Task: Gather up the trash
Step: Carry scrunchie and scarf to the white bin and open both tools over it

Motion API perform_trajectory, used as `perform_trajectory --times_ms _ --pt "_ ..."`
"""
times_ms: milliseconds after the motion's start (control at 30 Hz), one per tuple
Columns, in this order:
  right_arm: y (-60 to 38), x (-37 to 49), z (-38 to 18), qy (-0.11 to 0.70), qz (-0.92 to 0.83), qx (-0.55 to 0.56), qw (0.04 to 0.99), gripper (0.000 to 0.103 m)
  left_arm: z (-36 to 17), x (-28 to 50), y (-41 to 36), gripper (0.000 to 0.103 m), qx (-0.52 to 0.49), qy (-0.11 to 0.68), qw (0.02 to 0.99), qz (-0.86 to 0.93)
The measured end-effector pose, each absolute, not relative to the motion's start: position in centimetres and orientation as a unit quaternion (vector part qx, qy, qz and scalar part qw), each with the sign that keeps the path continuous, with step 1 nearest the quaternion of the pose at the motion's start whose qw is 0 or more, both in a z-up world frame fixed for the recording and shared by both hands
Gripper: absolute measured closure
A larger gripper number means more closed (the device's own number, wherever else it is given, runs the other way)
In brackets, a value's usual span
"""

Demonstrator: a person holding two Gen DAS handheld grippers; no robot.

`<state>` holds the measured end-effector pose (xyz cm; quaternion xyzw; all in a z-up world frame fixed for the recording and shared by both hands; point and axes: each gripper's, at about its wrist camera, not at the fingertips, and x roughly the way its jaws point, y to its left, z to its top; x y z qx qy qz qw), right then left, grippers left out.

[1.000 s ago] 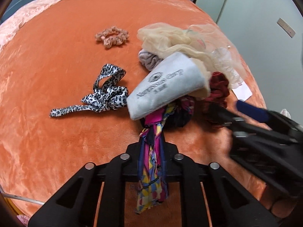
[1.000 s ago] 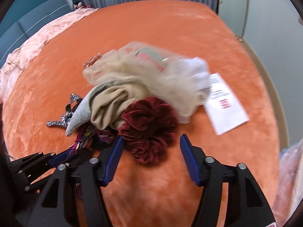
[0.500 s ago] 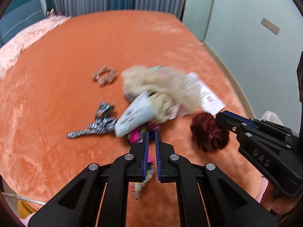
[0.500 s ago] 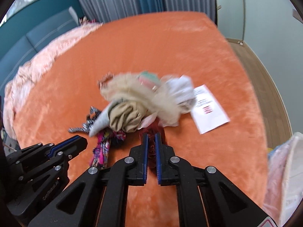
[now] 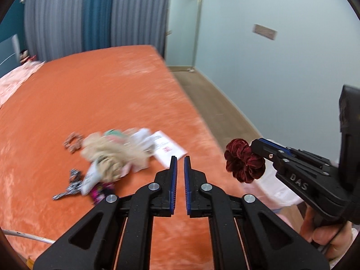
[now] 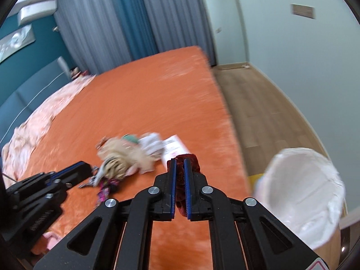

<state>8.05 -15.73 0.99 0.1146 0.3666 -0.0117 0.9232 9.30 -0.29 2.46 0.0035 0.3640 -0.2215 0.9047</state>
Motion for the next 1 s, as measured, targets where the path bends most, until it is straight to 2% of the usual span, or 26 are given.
perform_trajectory --times_ms 233,400,433,567,667,900,933,1000 --pt "-22.7 4.8 0.8 0.354 -0.086 0.142 0.92 0.097 3.9 8.5 -5.7 0.097 0.014 0.363 0.892 -0.269" --pt "-23.5 3.8 0.0 0.361 -0.091 0.133 0.919 0.097 1.9 8.4 -4.8 0.092 0.017 0.379 0.895 -0.235" --pt "-23.4 3.9 -0.3 0.364 -0.087 0.134 0.918 0.097 1.2 8.6 -4.2 0.089 0.017 0.387 0.894 -0.224" --pt "-20.9 4.7 -1.5 0.379 -0.054 0.137 0.914 0.097 -3.0 9.8 0.4 0.052 0.017 0.428 0.892 -0.141" --pt "-18.1 6.0 -2.1 0.388 -0.022 0.132 0.912 0.097 -6.2 11.2 4.2 0.042 0.007 0.46 0.883 -0.093" --pt "-11.6 9.3 -2.8 0.407 0.034 0.112 0.906 0.097 -13.3 14.9 10.3 0.044 -0.039 0.531 0.846 -0.034" --pt "-11.2 9.6 -2.9 0.408 0.038 0.111 0.905 0.097 -13.8 15.1 10.7 0.046 -0.039 0.534 0.844 -0.032" --pt "-10.3 10.0 -3.1 0.413 0.046 0.107 0.903 0.097 -14.9 15.5 11.1 0.069 -0.04 0.545 0.836 -0.038"
